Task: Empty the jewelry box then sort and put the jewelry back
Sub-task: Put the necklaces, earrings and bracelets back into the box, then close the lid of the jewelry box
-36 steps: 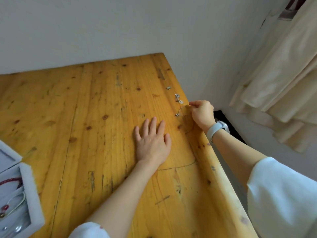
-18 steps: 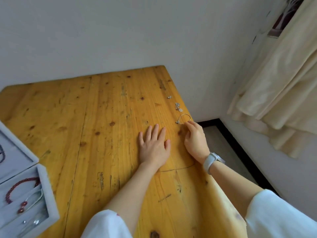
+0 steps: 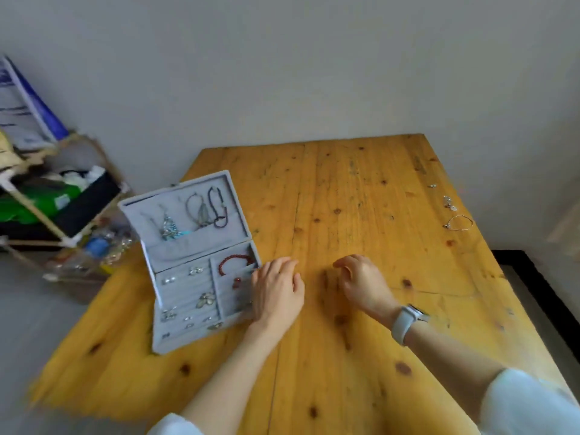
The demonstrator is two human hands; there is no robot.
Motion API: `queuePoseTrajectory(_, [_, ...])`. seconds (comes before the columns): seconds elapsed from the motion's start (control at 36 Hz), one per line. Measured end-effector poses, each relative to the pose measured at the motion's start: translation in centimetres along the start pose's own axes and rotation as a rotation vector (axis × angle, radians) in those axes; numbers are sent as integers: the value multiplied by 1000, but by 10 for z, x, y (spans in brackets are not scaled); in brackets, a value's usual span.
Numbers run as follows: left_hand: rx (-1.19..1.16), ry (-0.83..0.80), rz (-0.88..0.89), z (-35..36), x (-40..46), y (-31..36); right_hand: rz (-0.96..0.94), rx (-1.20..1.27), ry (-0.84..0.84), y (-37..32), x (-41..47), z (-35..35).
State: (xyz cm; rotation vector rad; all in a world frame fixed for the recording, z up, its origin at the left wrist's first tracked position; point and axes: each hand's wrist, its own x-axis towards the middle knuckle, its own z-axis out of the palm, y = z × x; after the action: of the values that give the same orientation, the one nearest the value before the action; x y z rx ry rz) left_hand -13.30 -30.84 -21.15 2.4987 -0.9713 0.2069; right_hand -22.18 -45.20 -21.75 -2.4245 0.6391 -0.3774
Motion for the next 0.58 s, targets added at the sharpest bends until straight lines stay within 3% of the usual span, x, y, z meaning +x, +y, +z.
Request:
queuePoseTrajectory(0.19, [123,147,-77,-83,6,-91,-254,0,-84,-113,39,39])
queuePoseTrajectory(0.33, [286,253,-56,-137,46,-146,-418,-165,50,-189,89,45])
queuePoseTrajectory(0.44, [380,147,-164,-157,83,-179,-489,-326,121,-226,132,52])
queuePoseTrajectory(0.58, [350,42,-180,-155,108,-199,-450,-511,-18,-233,165,65])
